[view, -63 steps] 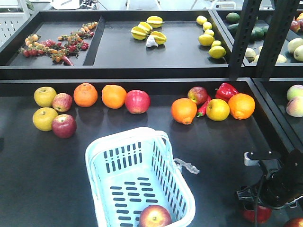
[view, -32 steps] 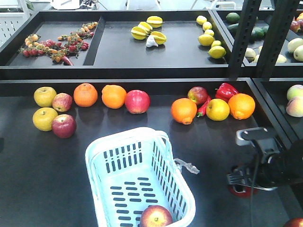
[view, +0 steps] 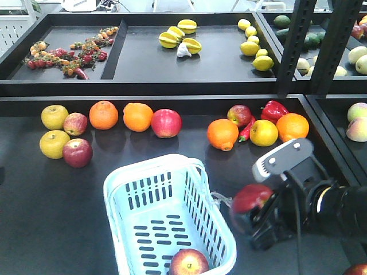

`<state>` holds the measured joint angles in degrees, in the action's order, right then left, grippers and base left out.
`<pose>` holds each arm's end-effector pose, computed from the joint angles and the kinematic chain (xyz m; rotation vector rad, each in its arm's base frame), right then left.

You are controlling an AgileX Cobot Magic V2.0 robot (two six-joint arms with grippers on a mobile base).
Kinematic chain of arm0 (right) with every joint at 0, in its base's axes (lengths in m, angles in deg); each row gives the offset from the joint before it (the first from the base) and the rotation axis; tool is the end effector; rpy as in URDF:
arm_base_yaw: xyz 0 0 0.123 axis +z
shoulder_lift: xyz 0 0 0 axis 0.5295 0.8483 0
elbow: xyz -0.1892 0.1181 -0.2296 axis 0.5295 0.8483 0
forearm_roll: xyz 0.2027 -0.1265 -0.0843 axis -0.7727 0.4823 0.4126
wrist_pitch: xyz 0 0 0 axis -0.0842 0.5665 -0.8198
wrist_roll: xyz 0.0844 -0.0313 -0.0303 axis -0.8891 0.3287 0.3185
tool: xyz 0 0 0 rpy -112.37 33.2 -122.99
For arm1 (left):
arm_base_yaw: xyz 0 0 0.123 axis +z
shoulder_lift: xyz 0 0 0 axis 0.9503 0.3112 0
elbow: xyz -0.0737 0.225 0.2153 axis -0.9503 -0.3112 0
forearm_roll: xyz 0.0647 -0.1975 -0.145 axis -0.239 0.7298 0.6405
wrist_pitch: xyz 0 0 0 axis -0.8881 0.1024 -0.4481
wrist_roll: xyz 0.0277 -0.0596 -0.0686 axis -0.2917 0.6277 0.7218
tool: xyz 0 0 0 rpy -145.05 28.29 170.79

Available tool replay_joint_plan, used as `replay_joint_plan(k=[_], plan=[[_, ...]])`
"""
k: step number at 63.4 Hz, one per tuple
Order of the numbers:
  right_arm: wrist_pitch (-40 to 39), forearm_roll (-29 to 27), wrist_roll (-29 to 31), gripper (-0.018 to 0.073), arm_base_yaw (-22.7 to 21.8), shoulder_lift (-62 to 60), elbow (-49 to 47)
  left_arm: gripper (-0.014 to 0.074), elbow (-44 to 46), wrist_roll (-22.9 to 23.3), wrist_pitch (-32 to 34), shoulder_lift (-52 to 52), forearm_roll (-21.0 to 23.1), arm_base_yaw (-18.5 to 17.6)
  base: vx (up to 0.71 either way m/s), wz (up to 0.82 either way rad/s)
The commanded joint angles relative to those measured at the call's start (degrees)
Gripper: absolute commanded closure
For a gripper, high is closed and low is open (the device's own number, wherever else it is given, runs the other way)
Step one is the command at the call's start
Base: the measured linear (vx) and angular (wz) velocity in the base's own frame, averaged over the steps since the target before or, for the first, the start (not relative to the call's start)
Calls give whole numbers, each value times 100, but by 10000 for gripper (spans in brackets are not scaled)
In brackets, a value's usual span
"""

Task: Pick three apples into basket with both arms
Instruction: 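Carry the red apple over the basket and open the right gripper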

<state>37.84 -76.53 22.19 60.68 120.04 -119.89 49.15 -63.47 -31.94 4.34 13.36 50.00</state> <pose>0.1825 0.1100 0.2741 -0.7680 2.3283 0.2903 0.1081 -0.0184 0.3492 0.1472 2.1196 -0.0248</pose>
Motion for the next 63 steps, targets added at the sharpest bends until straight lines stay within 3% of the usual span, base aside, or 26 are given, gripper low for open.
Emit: replay_joint_plan(k=[1, 11, 20, 30, 48, 63], plan=[[-361, -83, 228, 237, 428, -161, -132, 11, 134, 46, 305, -17, -104, 8, 0, 0], [-983, -161, 298, 237, 1038, 86, -132, 11, 134, 46, 305, -17, -104, 8, 0, 0], [-1665, -161, 293, 228, 1305, 510, -132, 11, 134, 46, 305, -17, -104, 8, 0, 0], [-1903, -161, 277, 163, 1326, 1028, -132, 11, 134, 46, 305, -17, -104, 8, 0, 0], [-1903, -173, 228, -85, 1326, 1251, -132, 11, 134, 46, 305, -17, -104, 8, 0, 0], [-1903, -173, 228, -110, 1326, 1251, -132, 11, 134, 46, 305, -17, -104, 8, 0, 0]])
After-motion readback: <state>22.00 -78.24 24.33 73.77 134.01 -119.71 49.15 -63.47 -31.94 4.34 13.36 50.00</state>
